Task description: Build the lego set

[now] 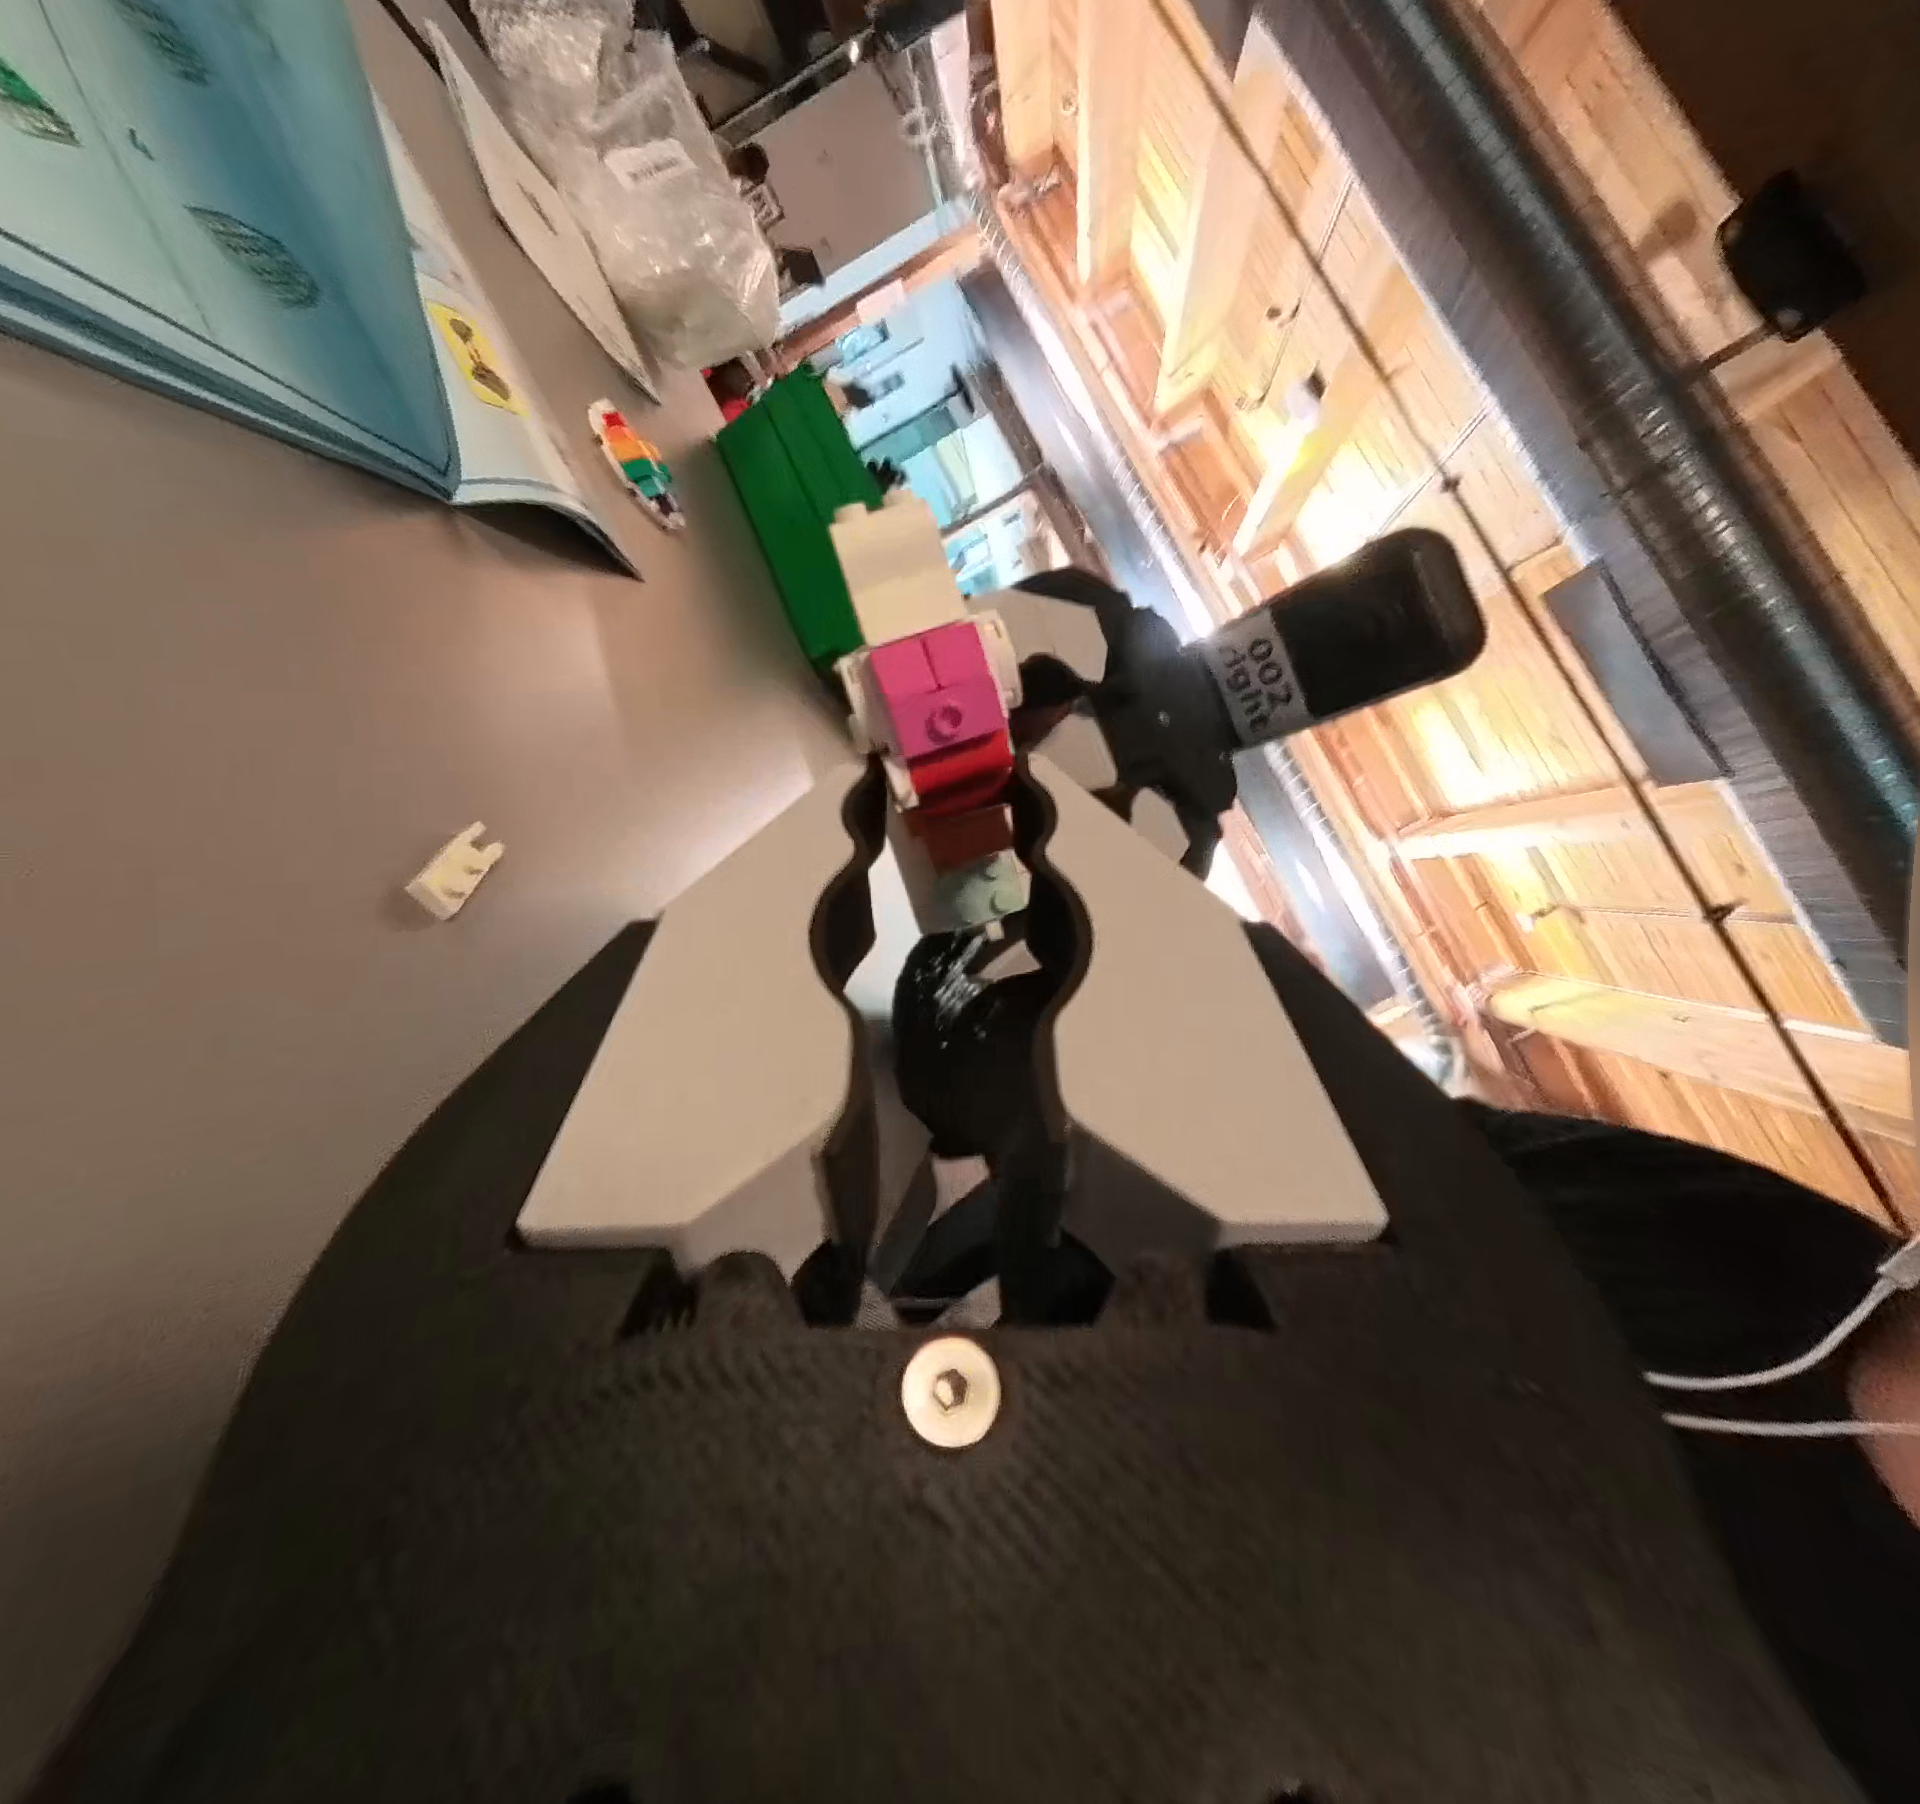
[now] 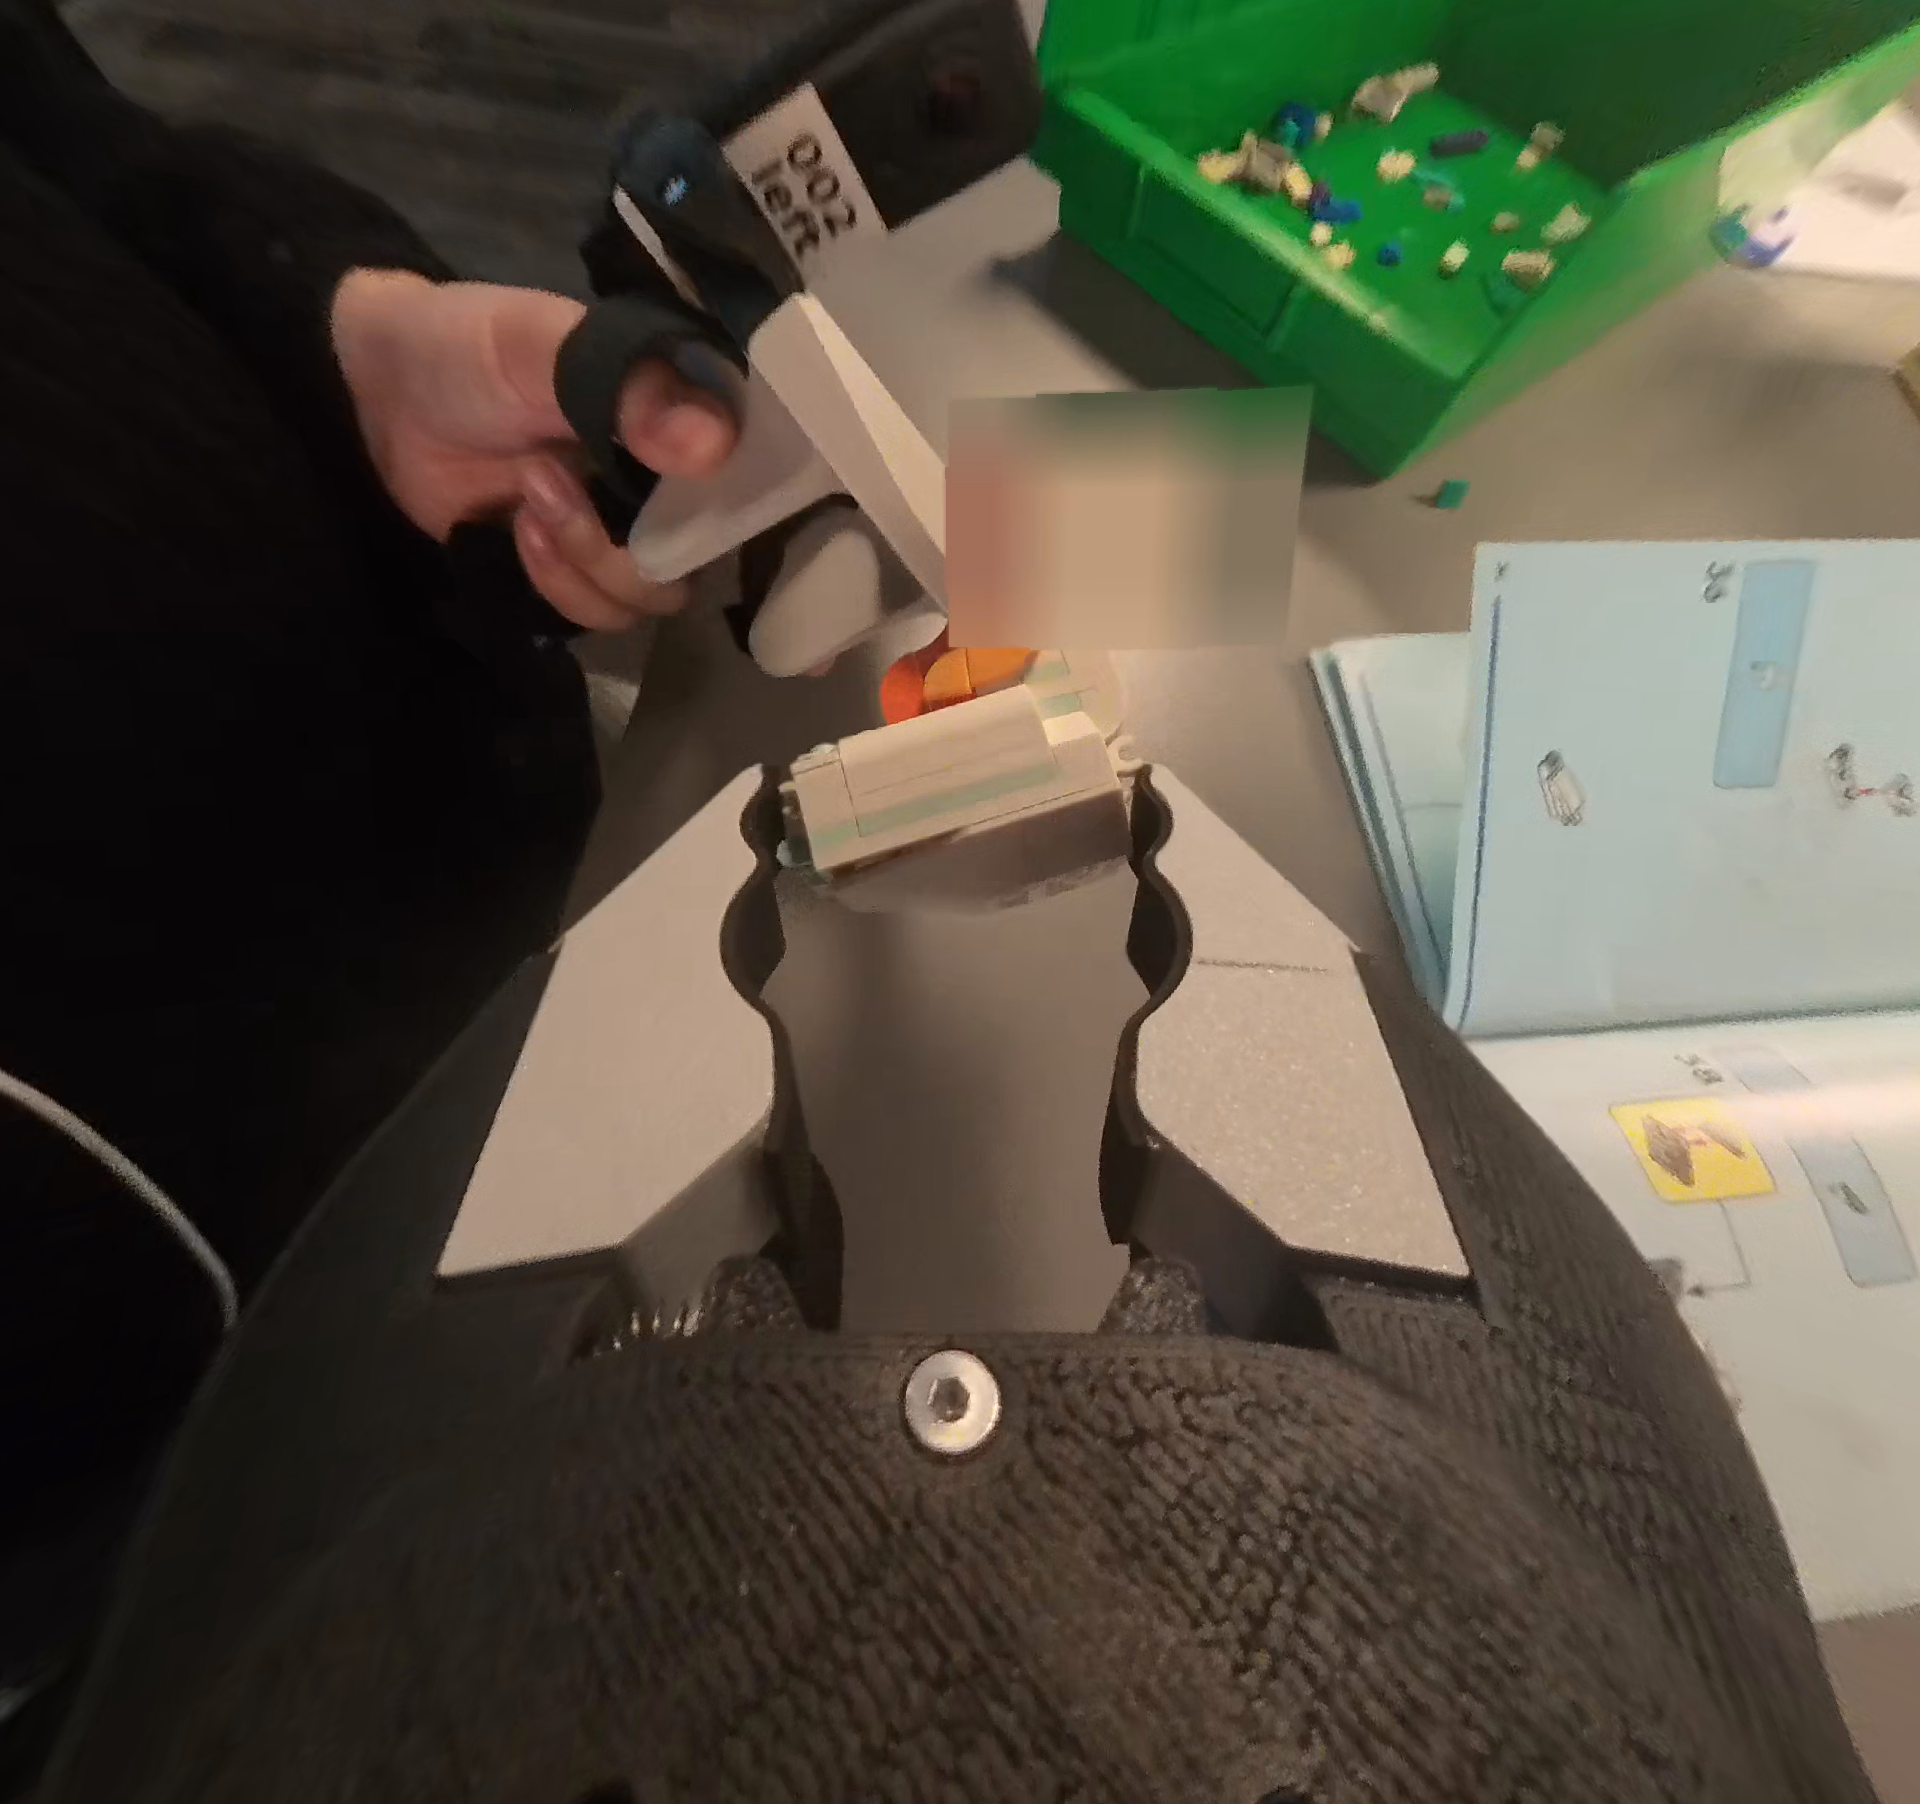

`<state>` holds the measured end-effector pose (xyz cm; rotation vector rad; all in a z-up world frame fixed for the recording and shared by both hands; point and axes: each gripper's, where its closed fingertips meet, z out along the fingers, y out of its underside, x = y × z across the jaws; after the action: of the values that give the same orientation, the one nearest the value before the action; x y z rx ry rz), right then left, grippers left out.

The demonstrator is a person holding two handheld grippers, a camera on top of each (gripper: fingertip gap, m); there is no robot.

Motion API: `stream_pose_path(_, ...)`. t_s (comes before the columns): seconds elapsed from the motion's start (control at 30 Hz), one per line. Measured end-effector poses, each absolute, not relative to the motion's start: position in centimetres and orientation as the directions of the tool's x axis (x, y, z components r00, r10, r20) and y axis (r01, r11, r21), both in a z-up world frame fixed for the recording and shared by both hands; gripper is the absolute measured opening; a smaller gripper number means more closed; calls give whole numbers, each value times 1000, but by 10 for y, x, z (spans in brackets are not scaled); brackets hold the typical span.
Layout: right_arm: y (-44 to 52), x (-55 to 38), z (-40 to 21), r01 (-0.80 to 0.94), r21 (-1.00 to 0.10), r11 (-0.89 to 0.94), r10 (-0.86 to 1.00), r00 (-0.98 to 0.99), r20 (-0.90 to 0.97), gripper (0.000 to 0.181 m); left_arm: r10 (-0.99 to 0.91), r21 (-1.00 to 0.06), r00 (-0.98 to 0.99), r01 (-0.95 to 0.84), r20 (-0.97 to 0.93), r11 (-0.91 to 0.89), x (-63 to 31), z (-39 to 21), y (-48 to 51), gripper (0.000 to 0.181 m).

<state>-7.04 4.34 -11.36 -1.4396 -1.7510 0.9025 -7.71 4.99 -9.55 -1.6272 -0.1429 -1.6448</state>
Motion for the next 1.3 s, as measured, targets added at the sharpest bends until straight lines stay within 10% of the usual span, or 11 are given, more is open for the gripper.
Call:
stream_pose_path(0.03, 45, -73, -109, 485, -860, 159, 985, -137, 105, 66, -444, -423, 134, 624, 886, -657, -80, -92, 52, 23)
stream_pose_path(0.23, 59, -91, -91, 530, -644, 552, 757, 5, 653, 96, -408, -356, 125, 747, 905, -562, -96, -81, 67, 20)
stream_pose_path(0.5, 83, -91, -67, 720, 16, 694, -55, 30, 998, 40, -396, -240, -5, 788, 918, -567, -93, -64, 70, 20)
stream_pose_path(0.63, 79, -88, -64, 662, -130, 738, 77, 108, 991, 37, -484, -316, -5, 751, 875, -580, -90, -56, 61, 33)
stream_pose_path(0.77, 70, -76, -63, 467, -397, 790, 365, 162, 917, 37, -671, -633, 226, 625, 706, -456, -91, -56, 44, 74)
stream_pose_path(0.9, 41, -66, -57, 217, -575, 789, 570, 91, 817, 37, -756, -989, 651, 145, 66, 39, -93, -63, 37, 90)
stream_pose_path(1.07, 18, -62, -59, 103, -629, 771, 634, -24, 773, 37, -610, -840, 582, -304, -538, 450, -76, -60, 17, 71)
stream_pose_path(1.3, 7, -60, -71, 102, -663, 741, 671, -115, 732, 37, -541, -690, 428, -443, -724, 573, -65, -68, 6, 30)
